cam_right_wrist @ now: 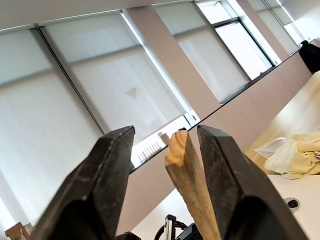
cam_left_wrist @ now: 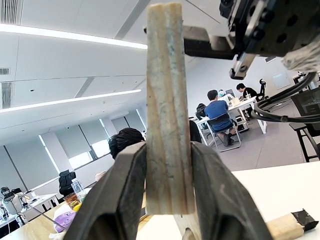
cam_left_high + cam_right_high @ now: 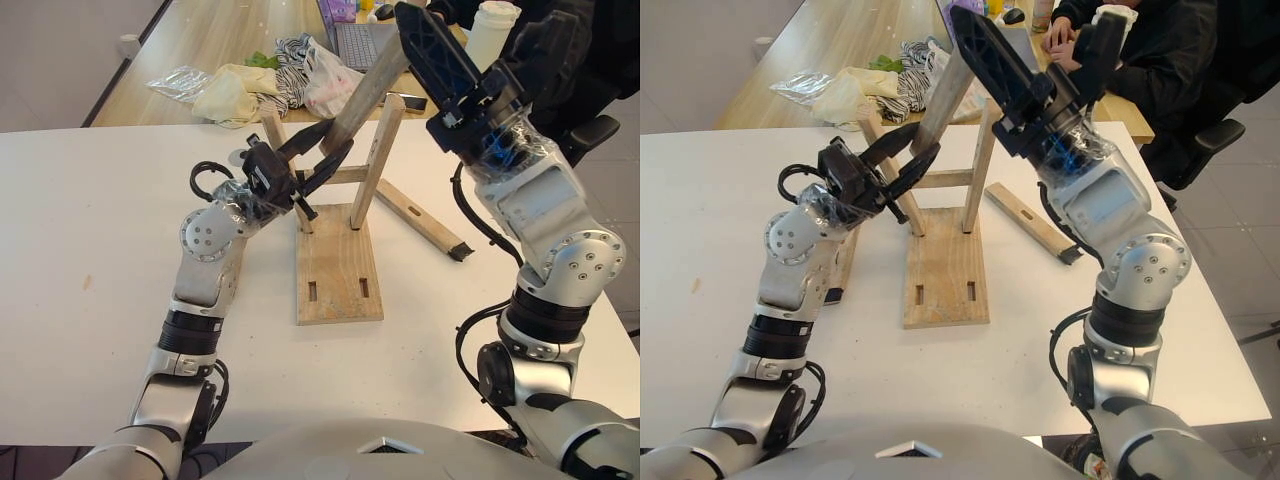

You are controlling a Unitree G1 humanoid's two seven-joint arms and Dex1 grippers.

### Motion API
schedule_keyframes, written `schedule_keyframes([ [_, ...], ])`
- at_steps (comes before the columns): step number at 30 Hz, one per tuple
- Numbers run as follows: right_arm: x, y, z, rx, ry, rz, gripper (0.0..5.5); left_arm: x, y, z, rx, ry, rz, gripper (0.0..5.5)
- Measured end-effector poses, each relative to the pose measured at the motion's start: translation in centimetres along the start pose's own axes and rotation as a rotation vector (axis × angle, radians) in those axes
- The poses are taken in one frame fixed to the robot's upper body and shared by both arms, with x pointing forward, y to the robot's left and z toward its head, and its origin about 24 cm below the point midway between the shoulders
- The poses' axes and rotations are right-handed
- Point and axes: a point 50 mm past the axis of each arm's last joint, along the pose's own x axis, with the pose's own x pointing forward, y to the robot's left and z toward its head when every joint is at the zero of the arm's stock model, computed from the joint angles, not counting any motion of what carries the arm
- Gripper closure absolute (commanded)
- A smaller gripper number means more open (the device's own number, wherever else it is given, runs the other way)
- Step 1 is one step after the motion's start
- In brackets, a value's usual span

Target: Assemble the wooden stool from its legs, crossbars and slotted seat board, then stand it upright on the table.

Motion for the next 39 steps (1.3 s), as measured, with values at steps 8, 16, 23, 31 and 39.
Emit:
schedule_keyframes([
  [8, 0.1, -0.3, 0.0, -0.007, -0.012, -0.016, 4.66, 0.3, -0.1, 0.6, 0.000, -0.016, -0.005, 4.26],
  [16, 0.0, -1.1, 0.3, -0.031, -0.035, -0.053, 5.06, 0.4, -0.1, 1.0, 0.000, -0.031, 0.006, 4.26],
  [23, -0.1, -1.9, 0.3, -0.059, -0.030, -0.085, 5.12, 0.4, 0.2, -0.2, -0.031, 0.034, 0.029, 3.22],
  [31, -6.8, -8.9, 4.6, -0.335, -0.101, -0.382, 5.12, -3.3, 1.5, -3.6, -0.130, 0.209, 0.222, 2.22],
  [39, -9.9, -16.3, 0.5, -0.591, 0.101, -0.528, 5.12, -3.5, 3.3, -3.7, -0.192, 0.184, 0.404, 2.22],
])
